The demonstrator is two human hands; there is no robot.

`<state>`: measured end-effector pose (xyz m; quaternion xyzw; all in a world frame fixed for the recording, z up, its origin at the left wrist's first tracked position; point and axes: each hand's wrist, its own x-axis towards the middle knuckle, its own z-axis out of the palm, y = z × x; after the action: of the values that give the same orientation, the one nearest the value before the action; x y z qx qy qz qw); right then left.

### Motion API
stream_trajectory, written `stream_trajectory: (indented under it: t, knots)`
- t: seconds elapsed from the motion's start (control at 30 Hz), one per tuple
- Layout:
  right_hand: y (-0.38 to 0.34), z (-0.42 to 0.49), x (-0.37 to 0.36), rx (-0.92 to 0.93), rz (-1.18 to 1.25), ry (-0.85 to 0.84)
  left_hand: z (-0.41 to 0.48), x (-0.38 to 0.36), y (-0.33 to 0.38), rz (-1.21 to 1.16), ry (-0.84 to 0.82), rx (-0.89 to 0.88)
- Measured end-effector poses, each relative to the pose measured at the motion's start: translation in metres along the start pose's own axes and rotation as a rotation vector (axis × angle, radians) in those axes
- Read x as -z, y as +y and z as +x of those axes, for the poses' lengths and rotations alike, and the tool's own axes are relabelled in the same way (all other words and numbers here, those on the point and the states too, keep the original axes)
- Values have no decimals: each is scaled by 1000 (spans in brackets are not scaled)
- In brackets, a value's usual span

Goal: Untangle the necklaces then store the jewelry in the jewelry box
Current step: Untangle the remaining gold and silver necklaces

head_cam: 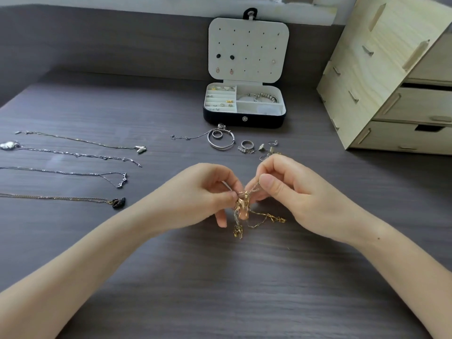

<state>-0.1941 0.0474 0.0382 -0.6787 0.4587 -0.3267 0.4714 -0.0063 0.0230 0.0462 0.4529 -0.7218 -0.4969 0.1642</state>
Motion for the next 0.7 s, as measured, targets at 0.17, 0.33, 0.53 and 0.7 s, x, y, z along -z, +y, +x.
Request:
stream_trajectory:
  t: [0.17, 0.33, 0.53, 0.7]
  knots:
    - [-5, 2, -2, 56, -55, 53, -5, -1, 6, 391, 206, -217]
    - [-18, 3, -2, 148, -103, 91, -4, 8, 12, 33, 237, -192]
    - [-25, 4, 0, 153, -58, 81, -3, 11, 17, -365, 112, -141]
    - [-28, 2, -1, 97, 36, 59, -2, 11, 14, -290, 140, -175]
